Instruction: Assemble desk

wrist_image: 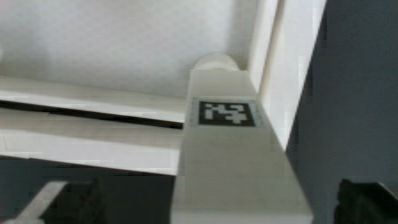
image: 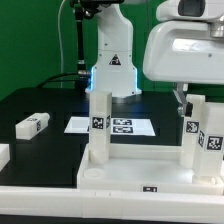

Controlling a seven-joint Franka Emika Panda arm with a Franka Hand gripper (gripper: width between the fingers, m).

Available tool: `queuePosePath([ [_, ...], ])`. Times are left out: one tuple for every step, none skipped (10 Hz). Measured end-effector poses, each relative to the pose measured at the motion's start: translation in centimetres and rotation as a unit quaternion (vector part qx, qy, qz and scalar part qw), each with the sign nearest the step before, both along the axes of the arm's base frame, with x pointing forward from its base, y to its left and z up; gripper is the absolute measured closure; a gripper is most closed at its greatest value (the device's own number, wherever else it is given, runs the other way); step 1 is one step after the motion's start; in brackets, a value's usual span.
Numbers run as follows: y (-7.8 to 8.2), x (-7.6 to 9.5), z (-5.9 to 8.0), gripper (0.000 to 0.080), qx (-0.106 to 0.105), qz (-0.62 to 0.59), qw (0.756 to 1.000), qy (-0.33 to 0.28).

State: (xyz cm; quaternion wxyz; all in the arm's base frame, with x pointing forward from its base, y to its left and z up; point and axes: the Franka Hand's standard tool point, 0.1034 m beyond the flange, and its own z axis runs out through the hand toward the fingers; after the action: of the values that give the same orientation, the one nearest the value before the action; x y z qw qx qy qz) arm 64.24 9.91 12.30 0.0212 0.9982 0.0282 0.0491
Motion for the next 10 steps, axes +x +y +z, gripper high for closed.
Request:
queuePosePath([
  [0.07,0.01,0.03,0.0277,-0.001,0.002,1.0,0.0],
  [0.02,0.02,0.03,0.0277,-0.002,0.002,1.0,0.0],
  [-0.03,0.02,0.02,0.0416,-0.002,0.001,1.0,0.0],
  [-0.05,0.02,0.02,0.0511,-0.002,0.001,1.0,0.0],
  [-0.07,0.03,0.02,0.0511,-0.002,0.001,1.0,0.0],
  [-0.08,0.03,0.02,0.0511,-0.002,0.001,1.0,0.0],
  [-0.08,0.03,0.02,0.0511,-0.002,0.001,1.0,0.0],
  [-0.08,0.03,0.02,0.0511,0.0,-0.014,1.0,-0.001],
  [-0.17,-0.02,-0.01,0.0511,0.006,-0.038,0.999,-0.001],
  [-0.36,-0.07,-0.03,0.0511,0.018,-0.091,0.996,-0.001],
])
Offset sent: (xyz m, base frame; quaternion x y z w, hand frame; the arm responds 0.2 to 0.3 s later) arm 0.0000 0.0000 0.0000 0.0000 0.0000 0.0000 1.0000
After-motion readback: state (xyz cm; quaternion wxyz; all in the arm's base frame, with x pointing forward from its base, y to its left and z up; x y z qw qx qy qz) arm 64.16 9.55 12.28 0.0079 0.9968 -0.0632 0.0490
